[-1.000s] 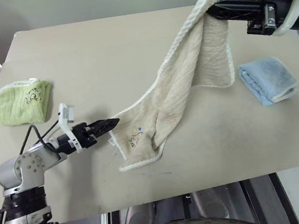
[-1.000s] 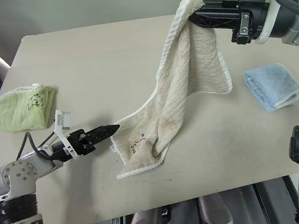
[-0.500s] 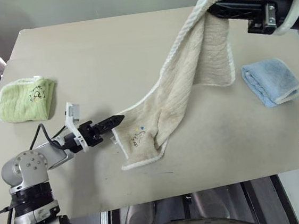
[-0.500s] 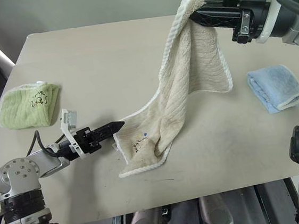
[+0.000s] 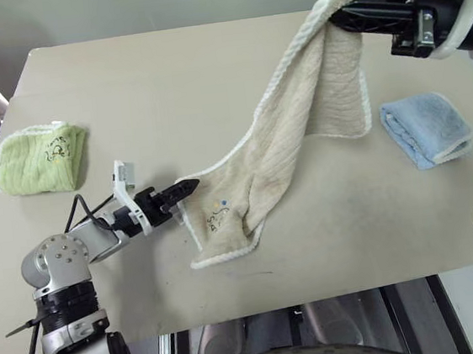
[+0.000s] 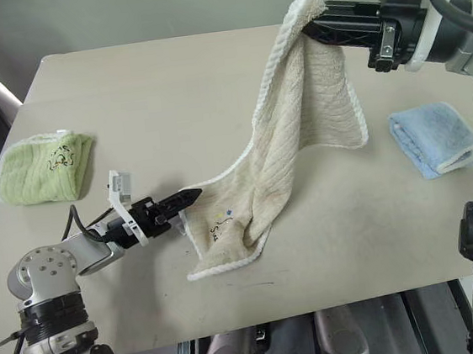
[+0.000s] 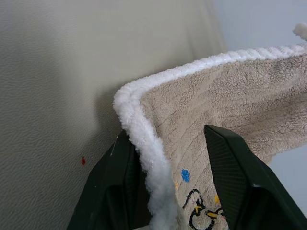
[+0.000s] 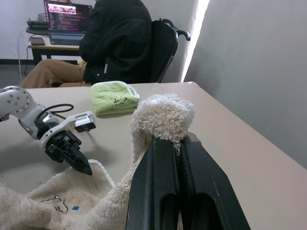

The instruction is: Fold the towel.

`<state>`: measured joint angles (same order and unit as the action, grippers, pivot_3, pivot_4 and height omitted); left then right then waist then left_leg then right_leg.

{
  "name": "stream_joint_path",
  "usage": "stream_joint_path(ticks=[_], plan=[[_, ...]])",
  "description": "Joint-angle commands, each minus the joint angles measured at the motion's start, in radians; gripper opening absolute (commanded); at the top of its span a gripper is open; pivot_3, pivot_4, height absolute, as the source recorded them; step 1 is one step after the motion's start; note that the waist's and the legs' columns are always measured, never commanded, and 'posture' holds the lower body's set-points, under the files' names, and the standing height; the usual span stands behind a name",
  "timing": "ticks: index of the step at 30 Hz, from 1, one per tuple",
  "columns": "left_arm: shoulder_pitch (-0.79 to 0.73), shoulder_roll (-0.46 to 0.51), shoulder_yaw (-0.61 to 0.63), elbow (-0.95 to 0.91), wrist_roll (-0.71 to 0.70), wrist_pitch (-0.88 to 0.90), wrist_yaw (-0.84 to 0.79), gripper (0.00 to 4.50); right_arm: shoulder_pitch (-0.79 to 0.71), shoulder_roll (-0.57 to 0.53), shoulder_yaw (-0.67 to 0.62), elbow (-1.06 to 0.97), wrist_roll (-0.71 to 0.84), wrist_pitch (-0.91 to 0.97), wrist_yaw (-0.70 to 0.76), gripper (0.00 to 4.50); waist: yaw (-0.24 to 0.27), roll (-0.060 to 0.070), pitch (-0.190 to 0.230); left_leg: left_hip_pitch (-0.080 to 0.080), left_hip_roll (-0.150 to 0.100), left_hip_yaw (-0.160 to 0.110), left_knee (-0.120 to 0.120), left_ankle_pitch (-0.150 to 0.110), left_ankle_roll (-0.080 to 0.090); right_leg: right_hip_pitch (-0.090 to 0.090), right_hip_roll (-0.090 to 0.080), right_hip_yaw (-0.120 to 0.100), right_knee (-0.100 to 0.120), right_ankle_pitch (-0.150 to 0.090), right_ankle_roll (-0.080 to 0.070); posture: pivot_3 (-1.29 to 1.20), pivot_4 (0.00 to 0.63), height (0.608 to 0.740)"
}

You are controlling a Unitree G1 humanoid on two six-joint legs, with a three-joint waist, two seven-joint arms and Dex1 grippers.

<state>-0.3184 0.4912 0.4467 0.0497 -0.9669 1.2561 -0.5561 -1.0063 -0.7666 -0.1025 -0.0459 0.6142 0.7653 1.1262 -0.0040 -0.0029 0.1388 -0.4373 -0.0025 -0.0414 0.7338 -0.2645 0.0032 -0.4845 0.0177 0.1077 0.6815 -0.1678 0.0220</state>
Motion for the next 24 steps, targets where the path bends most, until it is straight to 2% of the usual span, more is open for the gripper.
stream_joint_path(ticks=[1,5,17,20,24], plan=[[-0.021,0.007,0.027,0.008,0.002,-0.047,0.008,2.21,-0.008,-0.018,-0.016,-0.018,0.006,-0.019,-0.003,0.00,0.000,0.000,0.000,0.000,0.000,0.000,0.000,0.000,0.000,0.000,0.000,0.000,0.000,0.000,0.000,0.00,0.150,0.703],[-0.045,0.000,0.035,0.043,0.016,-0.090,0.027,2.21,-0.007,-0.021,-0.014,-0.021,0.006,-0.019,-0.002,0.00,0.000,0.000,0.000,0.000,0.000,0.000,0.000,0.000,0.000,0.000,0.000,0.000,0.000,0.000,0.000,0.00,0.150,0.703],[-0.041,0.031,-0.051,0.046,0.061,-0.104,-0.018,2.21,0.004,-0.031,-0.015,-0.038,0.010,-0.013,-0.009,0.00,0.000,0.000,0.000,0.000,0.000,0.000,0.000,0.000,0.000,0.000,0.000,0.000,0.000,0.000,0.000,0.00,0.150,0.703],[-0.036,0.034,-0.073,0.036,0.078,-0.129,-0.033,1.59,0.018,-0.035,-0.010,-0.043,0.007,-0.017,-0.010,0.00,0.000,0.000,0.000,0.000,0.000,0.000,0.000,0.000,0.000,0.000,0.000,0.000,0.000,0.000,0.000,0.00,0.150,0.703],[-0.039,0.039,-0.072,0.046,0.096,-0.171,-0.050,0.18,0.023,-0.035,-0.006,-0.048,0.007,-0.018,-0.011,0.00,0.000,0.000,0.000,0.000,0.000,0.000,0.000,0.000,0.000,0.000,0.000,0.000,0.000,0.000,0.000,0.00,0.150,0.703]])
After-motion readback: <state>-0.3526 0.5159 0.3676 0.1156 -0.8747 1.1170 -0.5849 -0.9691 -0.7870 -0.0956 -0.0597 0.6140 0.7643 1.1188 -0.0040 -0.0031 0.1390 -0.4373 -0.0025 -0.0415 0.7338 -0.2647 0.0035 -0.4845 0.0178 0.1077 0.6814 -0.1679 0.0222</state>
